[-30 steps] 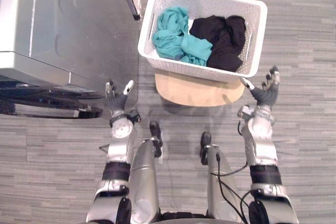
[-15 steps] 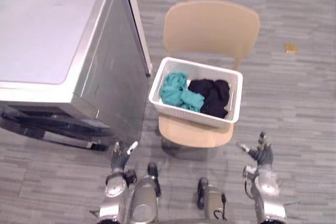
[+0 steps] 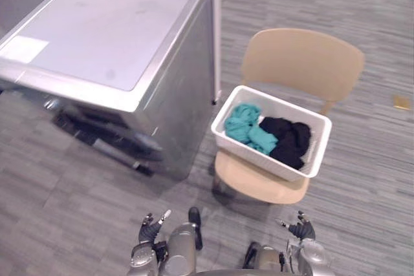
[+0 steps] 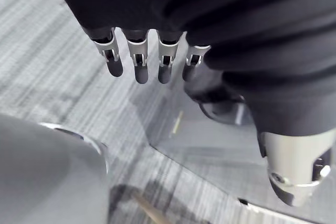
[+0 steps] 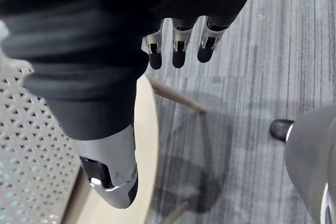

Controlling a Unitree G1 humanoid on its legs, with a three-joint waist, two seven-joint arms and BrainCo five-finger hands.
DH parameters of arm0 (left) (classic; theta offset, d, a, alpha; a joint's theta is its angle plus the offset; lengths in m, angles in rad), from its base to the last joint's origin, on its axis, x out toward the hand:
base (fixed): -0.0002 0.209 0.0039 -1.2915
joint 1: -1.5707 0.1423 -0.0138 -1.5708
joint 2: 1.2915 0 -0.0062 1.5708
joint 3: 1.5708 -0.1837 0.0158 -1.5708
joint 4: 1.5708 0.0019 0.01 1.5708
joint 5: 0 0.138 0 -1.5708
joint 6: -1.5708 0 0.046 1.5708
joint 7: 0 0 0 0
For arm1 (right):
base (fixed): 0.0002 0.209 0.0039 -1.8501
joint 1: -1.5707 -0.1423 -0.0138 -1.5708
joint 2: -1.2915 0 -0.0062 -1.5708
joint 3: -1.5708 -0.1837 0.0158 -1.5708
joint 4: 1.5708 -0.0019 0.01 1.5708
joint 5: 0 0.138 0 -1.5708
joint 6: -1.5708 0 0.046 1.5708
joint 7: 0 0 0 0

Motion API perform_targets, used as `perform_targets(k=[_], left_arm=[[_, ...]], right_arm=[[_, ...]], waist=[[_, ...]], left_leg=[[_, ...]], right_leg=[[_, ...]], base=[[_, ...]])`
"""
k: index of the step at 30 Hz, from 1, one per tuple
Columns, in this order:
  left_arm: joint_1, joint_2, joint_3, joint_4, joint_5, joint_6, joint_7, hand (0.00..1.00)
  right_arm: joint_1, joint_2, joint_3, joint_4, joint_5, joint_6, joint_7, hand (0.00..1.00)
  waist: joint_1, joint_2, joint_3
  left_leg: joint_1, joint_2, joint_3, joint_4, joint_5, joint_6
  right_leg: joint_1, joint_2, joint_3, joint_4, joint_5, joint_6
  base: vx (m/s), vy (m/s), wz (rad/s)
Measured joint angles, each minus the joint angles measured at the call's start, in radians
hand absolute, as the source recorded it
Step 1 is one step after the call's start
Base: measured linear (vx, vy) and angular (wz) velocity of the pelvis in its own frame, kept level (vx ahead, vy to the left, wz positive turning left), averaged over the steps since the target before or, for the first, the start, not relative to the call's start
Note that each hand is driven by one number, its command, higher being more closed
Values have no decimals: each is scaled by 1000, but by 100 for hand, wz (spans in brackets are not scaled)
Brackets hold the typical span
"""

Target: Pick up the laundry basket with both hands and put the clothes into the washing machine.

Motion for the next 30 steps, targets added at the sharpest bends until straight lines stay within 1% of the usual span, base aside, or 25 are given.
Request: perform_targets(k=[1,2,3,4,5,6,7,8,9,10,11,12,13,14,15,16,17,18,19,21,22,23,26,29,30], left_arm=[[-7,3,1,18,0,0,0,0],[-25,5,1,56,11,1,2,0],[-42,3,-7,74,26,3,1,0],[-49,1,-10,86,33,4,1,0],[-80,16,-27,103,39,7,1,0],[-84,30,-55,100,40,7,-1,0],[-84,34,-66,100,41,7,-1,0],[-75,42,-82,102,41,8,-1,0],[-58,52,-82,101,41,8,0,0],[-47,58,-82,101,41,8,1,0],[-32,61,-83,101,41,8,2,0],[-31,63,-84,101,41,8,3,0],[-32,71,-83,100,41,8,9,0],[-36,73,-83,100,41,7,20,0],[-38,73,-83,100,41,6,21,0],[-38,74,-83,100,40,6,22,0],[-35,76,-83,100,40,5,23,0],[-37,69,-85,103,41,-2,22,0],[-40,56,-87,102,41,-3,23,0],[-38,37,-85,100,41,-13,24,0],[-32,36,-85,100,41,-14,24,0],[-35,36,-86,99,40,-14,25,0],[-39,30,-86,99,39,-19,25,0],[-39,30,-93,89,41,-27,24,0],[-40,29,-96,88,47,-31,24,0]], right_arm=[[-4,1,-9,14,0,3,1,0],[-14,-2,-12,29,0,12,-2,0],[-15,-8,-12,35,0,16,-3,0],[-20,-16,-13,39,0,17,-2,0],[-44,-14,-23,59,0,20,2,0],[-53,-11,-23,62,0,20,3,0],[-58,-11,-27,65,0,20,3,0],[-74,-13,-25,82,-2,24,4,0],[-92,-11,-9,97,-2,29,5,0],[-102,-9,2,101,-2,32,6,0],[-115,-8,34,100,-3,32,6,0],[-118,-6,48,99,-3,32,6,0],[-124,-6,77,95,-3,32,6,0],[-125,-6,103,90,-4,32,6,0],[-125,-6,113,87,-5,31,6,0],[-127,-8,138,85,-11,30,7,0],[-125,-10,152,80,-12,31,7,0],[-119,-14,174,42,-21,30,7,0],[-121,-20,187,19,-26,29,8,0],[-127,-28,214,-51,-43,25,8,0],[-127,-27,220,-70,-44,23,8,0],[-125,-21,232,-104,-46,21,8,0],[-124,-11,271,-160,-55,16,16,0],[-162,1,317,-190,-80,13,26,0],[-193,3,330,-190,-88,11,26,0]], waist=[[-10,0,0],[-34,4,-2],[-47,14,-7],[-48,28,-13],[-46,5,-14],[-43,-5,-15],[-45,-5,-15],[-41,-7,-13],[-38,-8,-11],[-39,-4,-9],[-44,7,-3],[-45,10,-1],[-45,12,2],[-46,14,8],[-47,16,13],[-47,15,16],[-50,12,15],[-68,-3,20],[-70,6,23],[-62,27,22],[-61,29,22],[-57,28,22],[-37,29,22],[-10,32,23],[-11,38,27]], left_leg=[[14,27,39,16,-18,7],[62,82,118,6,-25,13],[96,94,159,-48,-32,-10],[104,76,163,-90,-39,-39],[113,1,146,-173,-5,-23],[114,-45,129,-216,14,-4],[116,-66,120,-225,17,1],[137,-102,113,-244,15,11],[162,-124,107,-267,8,25],[178,-131,100,-278,4,31],[202,-134,81,-301,-2,32],[209,-136,67,-311,-3,34],[218,-140,35,-333,-2,30],[225,-142,9,-351,2,24],[224,-143,-6,-353,3,22],[219,-145,-36,-353,8,16],[212,-152,-57,-352,11,11],[191,-185,-105,-336,17,1],[179,-187,-131,-327,20,-3],[142,-177,-165,-329,31,-18],[134,-175,-180,-330,36,-26],[121,-171,-207,-333,59,-36],[122,-168,-254,-343,91,-21],[120,-168,-269,-348,102,-35],[114,-170,-280,-348,106,-38]], right_leg=[[17,-12,-28,1,2,3],[50,-29,-81,-9,12,21],[73,-38,-121,-32,28,48],[79,-40,-131,-48,39,64],[85,-61,-146,-89,73,75],[87,-85,-148,-98,89,77],[86,-100,-148,-90,93,74],[85,-143,-133,-39,104,73],[72,-175,-106,31,114,55],[58,-188,-86,77,125,36],[12,-190,-7,180,134,-49],[-9,-171,46,212,118,-47],[-50,-106,146,247,77,-1],[-80,-45,211,247,42,18],[-94,-13,231,234,33,17],[-124,54,276,186,30,14],[-131,85,313,137,32,16],[-139,104,361,62,35,-16],[-135,99,339,66,24,-14],[-141,109,296,50,14,-16],[-141,110,280,45,14,-18],[-138,112,245,44,12,-29],[-111,115,186,43,5,-35],[-101,118,168,41,5,-35],[-101,116,155,40,5,-35]], base=[[-46,165,129],[-17,192,126],[9,227,121],[9,294,95],[8,373,78],[-9,367,77],[-2,227,68],[-7,187,47],[-21,213,29],[-36,231,14],[-46,157,19],[-42,85,46],[-21,24,66],[-4,1,71],[24,-38,75],[29,-54,68],[75,-124,119],[89,-114,115],[102,-112,100],[77,-80,50],[111,-144,65],[112,-131,66],[164,-136,56],[142,-95,28],[98,-73,23]])
